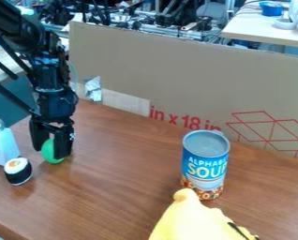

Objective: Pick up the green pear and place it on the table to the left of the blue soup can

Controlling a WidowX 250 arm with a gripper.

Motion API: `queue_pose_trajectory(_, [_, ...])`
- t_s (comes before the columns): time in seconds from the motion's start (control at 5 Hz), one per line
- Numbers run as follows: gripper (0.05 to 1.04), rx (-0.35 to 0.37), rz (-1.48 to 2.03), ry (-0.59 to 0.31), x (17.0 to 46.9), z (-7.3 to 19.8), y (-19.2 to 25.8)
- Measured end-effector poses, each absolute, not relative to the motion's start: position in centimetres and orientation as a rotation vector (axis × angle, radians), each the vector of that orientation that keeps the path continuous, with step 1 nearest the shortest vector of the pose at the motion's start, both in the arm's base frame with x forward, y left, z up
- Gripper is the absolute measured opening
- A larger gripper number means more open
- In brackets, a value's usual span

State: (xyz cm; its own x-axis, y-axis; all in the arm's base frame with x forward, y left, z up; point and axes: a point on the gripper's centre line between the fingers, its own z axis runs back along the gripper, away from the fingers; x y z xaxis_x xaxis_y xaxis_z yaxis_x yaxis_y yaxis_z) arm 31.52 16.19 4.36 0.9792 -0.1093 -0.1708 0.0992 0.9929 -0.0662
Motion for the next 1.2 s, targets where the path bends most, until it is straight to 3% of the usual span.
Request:
queue_pose_trajectory(0.4, [0.876,-0.043,-0.094,0.199,32.1,3.1,15.4])
queue_pose_trajectory(0.6, [0.876,-0.030,-0.073,0.169,32.5,3.2,14.8])
queue_pose_trajectory(0.8, [0.876,0.023,-0.070,0.090,32.2,6.8,13.1])
queue_pose_trajectory(1.0, [0.876,0.088,-0.047,-0.021,31.6,12.2,9.9])
queue_pose_trajectory(1.2, [0.876,0.104,-0.088,-0.113,31.6,15.3,4.9])
